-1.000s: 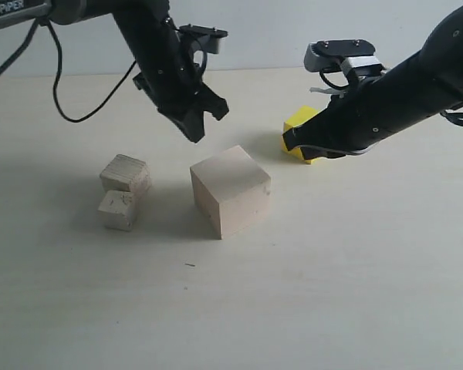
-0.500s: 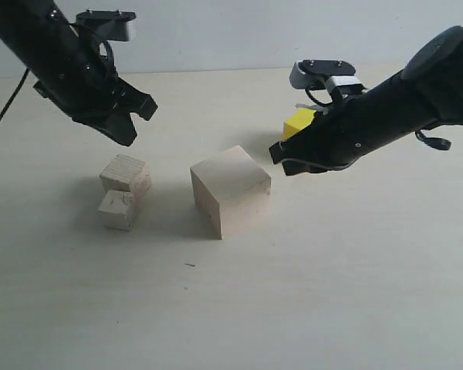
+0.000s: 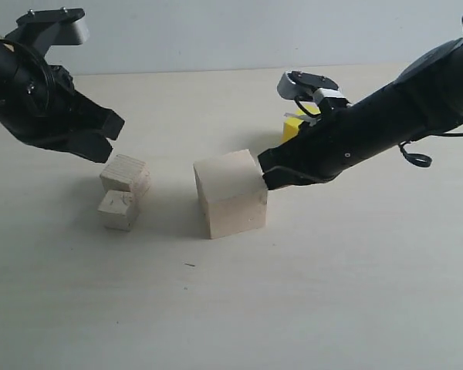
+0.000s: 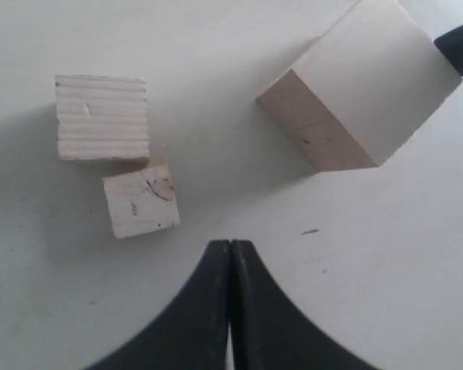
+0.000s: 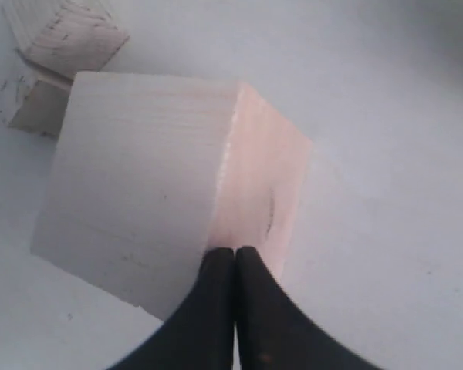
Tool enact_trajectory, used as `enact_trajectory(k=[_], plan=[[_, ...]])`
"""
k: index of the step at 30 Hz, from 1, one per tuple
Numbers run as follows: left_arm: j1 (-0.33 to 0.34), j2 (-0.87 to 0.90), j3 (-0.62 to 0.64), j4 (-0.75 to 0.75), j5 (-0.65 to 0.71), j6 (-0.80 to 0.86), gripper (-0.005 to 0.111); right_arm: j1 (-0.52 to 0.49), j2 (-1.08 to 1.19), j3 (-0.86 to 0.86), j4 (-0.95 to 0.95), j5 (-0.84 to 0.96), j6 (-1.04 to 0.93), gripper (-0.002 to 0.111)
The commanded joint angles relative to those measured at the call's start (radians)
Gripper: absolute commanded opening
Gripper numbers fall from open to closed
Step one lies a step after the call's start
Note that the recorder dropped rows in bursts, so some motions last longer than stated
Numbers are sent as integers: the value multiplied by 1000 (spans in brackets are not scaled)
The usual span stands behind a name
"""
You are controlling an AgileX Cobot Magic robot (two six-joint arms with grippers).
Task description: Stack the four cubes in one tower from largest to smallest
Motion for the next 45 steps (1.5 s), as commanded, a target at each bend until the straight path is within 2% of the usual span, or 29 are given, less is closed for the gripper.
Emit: enact_trajectory(k=[1, 7, 13, 20, 26, 33, 39, 45], plan=[[-1, -23, 38, -37, -18, -5, 0, 7, -1, -6, 12, 73, -13, 0], [-1, -23, 77, -45, -18, 1, 0, 63, -1, -6, 3, 52, -13, 0], [-7, -23, 98, -125, -18, 60, 0, 62, -1, -6, -79, -44, 69, 0], [-64, -23, 132, -177, -23, 84, 0, 62, 3, -20, -82, -79, 69, 0], [-115, -23, 168, -201, -42, 84, 0, 65, 33, -99, -80, -15, 95, 0], [-119, -23, 178, -216, -61, 84, 0, 65, 47, -137, -83, 4, 97, 0], [-119, -23, 185, -216, -71, 84, 0, 65, 22, -137, -287, 21, 253, 0], [-119, -23, 185, -216, -95, 100, 0, 65, -87, -135, -297, -2, 256, 0]])
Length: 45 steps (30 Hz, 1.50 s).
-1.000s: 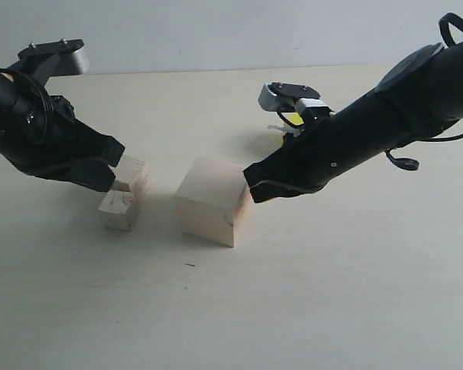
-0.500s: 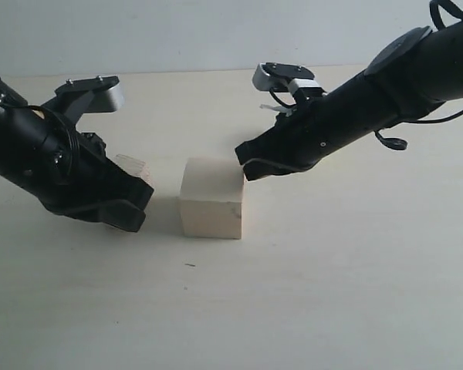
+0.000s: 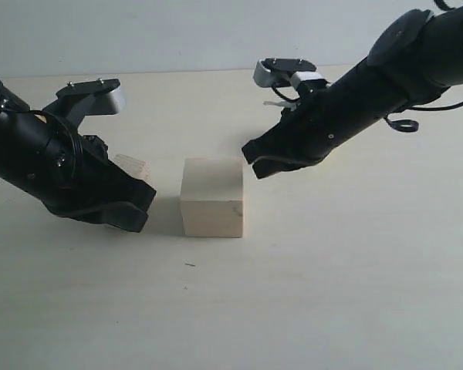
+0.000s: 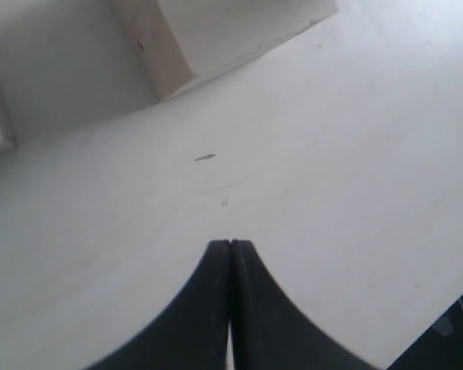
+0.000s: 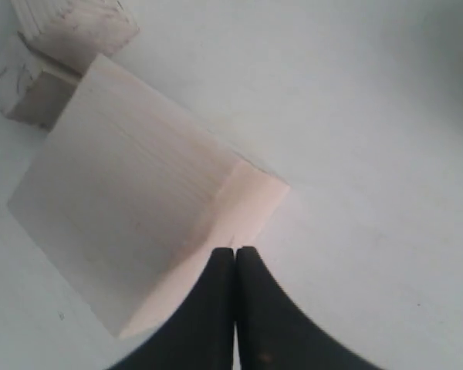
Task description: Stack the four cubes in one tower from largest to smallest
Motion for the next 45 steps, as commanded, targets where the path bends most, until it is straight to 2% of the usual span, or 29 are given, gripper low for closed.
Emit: enact_trajectory(k=[1, 5, 14, 24, 30, 38, 45], plan=[[-3, -9, 2, -7, -41, 9, 0, 1, -91, -8, -10, 16, 10, 0], [-3, -9, 2, -7, -71, 9, 0, 4, -93, -3, -12, 158, 10, 0], [-3, -9, 2, 6, -77, 17, 0, 107, -92, 57, -14, 183, 11, 0], [-3, -9, 2, 23, -86, 17, 0, 123, -50, 59, -13, 175, 11, 0], [-3, -9, 2, 23, -86, 17, 0, 123, 23, 59, 53, 178, -35, 0], [-3, -9, 2, 23, -89, 17, 0, 123, 30, 59, 85, 69, -65, 0], [-3, -9, 2, 27, -97, 17, 0, 123, 72, 59, 241, 62, -178, 0]])
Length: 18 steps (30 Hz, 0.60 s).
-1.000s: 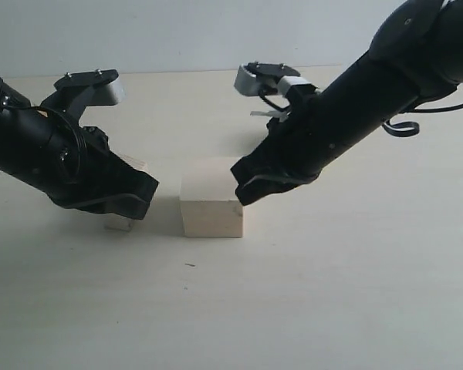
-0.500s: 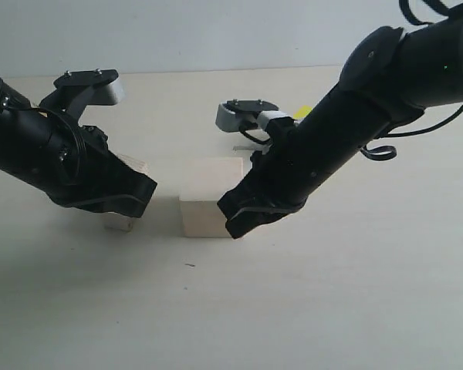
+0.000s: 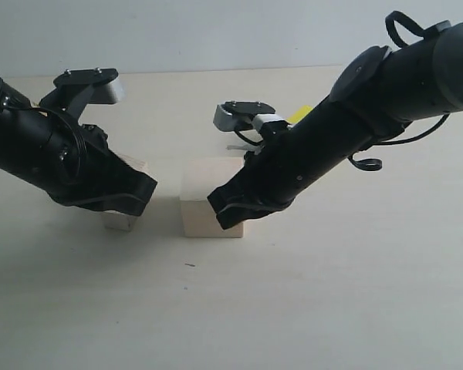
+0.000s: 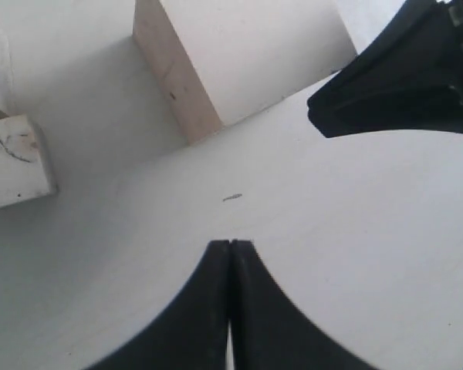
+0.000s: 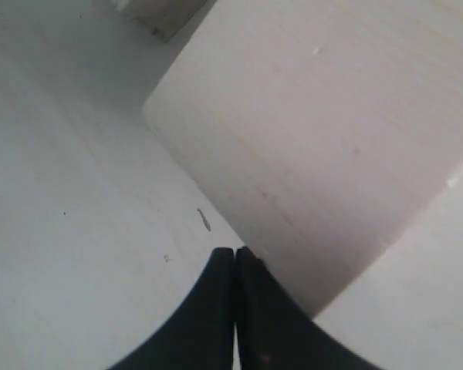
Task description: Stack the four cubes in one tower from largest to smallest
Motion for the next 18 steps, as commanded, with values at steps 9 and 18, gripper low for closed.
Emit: enact_trajectory(k=[9, 18], plan=[[-3, -9, 0, 6, -14, 5, 0, 1, 36, -14, 142, -60, -107, 0], [-3, -9, 0, 6, -14, 5, 0, 1, 37, -34, 147, -43, -107, 0]])
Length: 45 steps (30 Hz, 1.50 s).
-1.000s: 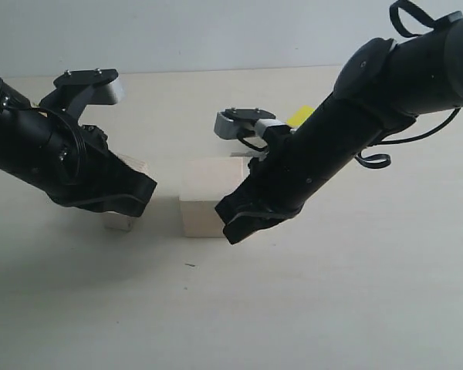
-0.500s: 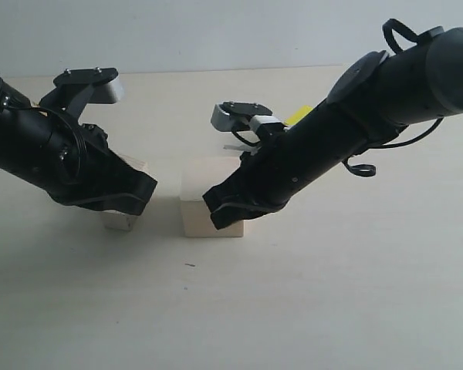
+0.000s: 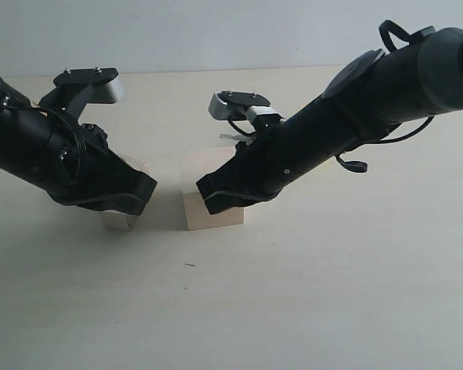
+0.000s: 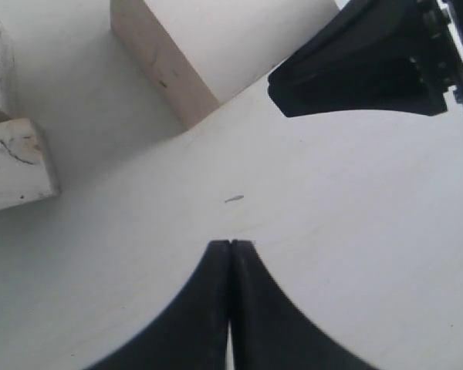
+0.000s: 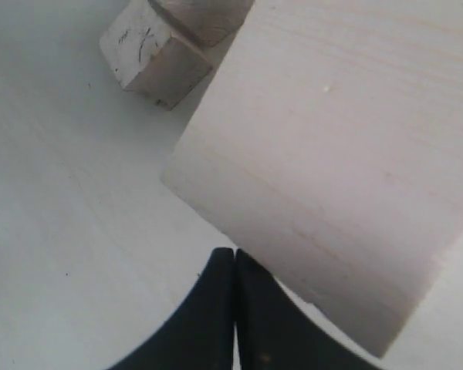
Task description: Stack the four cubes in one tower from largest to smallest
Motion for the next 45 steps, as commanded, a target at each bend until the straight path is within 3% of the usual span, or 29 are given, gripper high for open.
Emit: enact_trajectory(k=[1, 17, 22, 35, 42, 45], plan=[[-3, -9, 0, 4, -10, 4, 0, 1, -1, -7, 8, 16, -11, 0], [-3, -9, 0, 4, -13, 4, 0, 1, -1, -8, 139, 29, -64, 0], [-3, -9, 0, 12, -15, 4, 0, 53, -1, -8, 133, -32, -64, 0], [-3, -9, 0, 18, 3, 4, 0, 51, -1, -8, 130, -88, -62, 0], [-3, -9, 0, 18, 6, 0, 0, 51, -35, -8, 117, 22, -60, 0], [-3, -9, 0, 18, 6, 0, 0, 51, -171, -8, 87, 34, -60, 0]])
